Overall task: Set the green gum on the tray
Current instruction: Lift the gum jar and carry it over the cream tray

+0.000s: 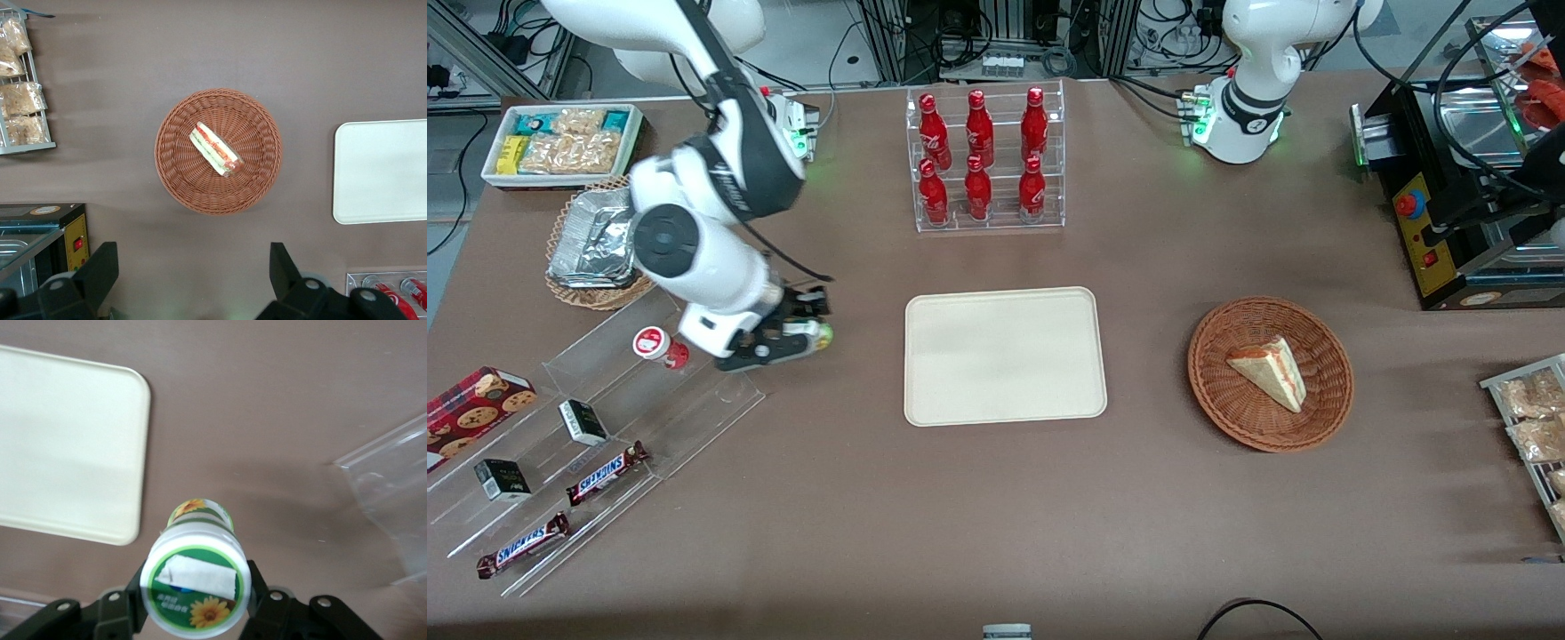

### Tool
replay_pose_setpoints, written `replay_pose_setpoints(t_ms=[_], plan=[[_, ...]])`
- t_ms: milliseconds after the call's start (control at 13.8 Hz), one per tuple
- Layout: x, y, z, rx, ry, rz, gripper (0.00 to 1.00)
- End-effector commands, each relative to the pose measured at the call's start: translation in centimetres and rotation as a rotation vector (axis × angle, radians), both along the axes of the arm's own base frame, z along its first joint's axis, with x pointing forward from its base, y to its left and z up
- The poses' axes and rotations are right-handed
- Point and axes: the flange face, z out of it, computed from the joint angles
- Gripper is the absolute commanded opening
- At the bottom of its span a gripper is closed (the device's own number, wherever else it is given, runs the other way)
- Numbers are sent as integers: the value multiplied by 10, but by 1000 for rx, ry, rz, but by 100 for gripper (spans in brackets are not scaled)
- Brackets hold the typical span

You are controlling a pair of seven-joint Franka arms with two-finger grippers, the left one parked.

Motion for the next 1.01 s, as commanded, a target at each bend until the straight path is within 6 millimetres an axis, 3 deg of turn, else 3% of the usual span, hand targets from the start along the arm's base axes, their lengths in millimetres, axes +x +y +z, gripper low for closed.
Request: replay_pose_setpoints(t_ms=[0, 217, 362, 579, 941], plan=[[21, 62, -22, -13, -1, -88, 0], [22, 146, -52, -24, -49, -163, 0], [22, 180, -65, -14, -81, -207, 0], [13, 215, -87, -1, -112, -242, 0], [-11, 254, -128, -3, -139, -270, 0]])
